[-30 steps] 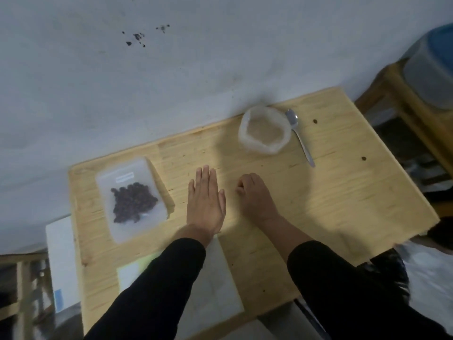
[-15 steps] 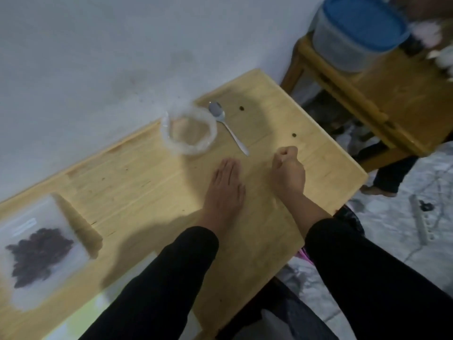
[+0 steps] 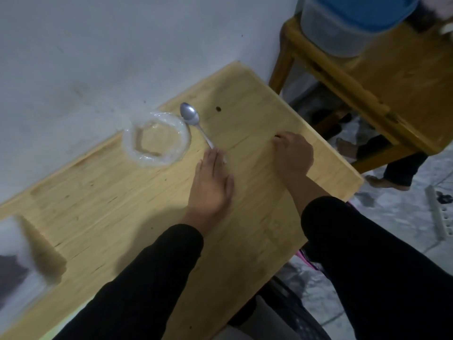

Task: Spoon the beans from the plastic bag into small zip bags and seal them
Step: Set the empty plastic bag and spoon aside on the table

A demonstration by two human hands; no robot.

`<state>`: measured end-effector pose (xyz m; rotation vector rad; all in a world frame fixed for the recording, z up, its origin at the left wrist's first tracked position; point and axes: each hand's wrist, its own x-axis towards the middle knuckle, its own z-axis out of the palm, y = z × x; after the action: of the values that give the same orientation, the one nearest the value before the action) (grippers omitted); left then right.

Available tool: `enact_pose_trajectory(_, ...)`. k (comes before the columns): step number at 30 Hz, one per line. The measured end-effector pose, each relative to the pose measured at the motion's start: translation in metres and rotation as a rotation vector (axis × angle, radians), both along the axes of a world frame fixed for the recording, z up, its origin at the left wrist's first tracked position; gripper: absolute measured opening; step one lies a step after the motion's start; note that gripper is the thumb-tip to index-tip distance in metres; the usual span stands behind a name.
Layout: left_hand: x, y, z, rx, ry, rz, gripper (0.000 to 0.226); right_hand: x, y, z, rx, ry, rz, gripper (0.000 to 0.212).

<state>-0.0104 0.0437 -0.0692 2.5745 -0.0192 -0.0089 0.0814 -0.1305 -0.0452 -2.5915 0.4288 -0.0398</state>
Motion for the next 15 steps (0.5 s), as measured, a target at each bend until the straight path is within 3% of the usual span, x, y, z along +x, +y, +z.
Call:
enact_pose_trajectory(8,-0.002,-0.003,0.007,0.004,-0.022,0.015,0.058,0.001,0.006,0.001,0.098,0.028,0.025,0.022)
enact_pose_trajectory(12,-0.002,0.004,0.008,0.037,-0.033,0.081,0.058,0.004,0.020,0.016,0.417,0.018,-0.023,0.024)
enact_pose_trajectory(15,0.001,0.009,0.006,0.096,-0.032,0.096,0.062,0.013,0.036,0.023,0.639,0.131,-0.070,0.019)
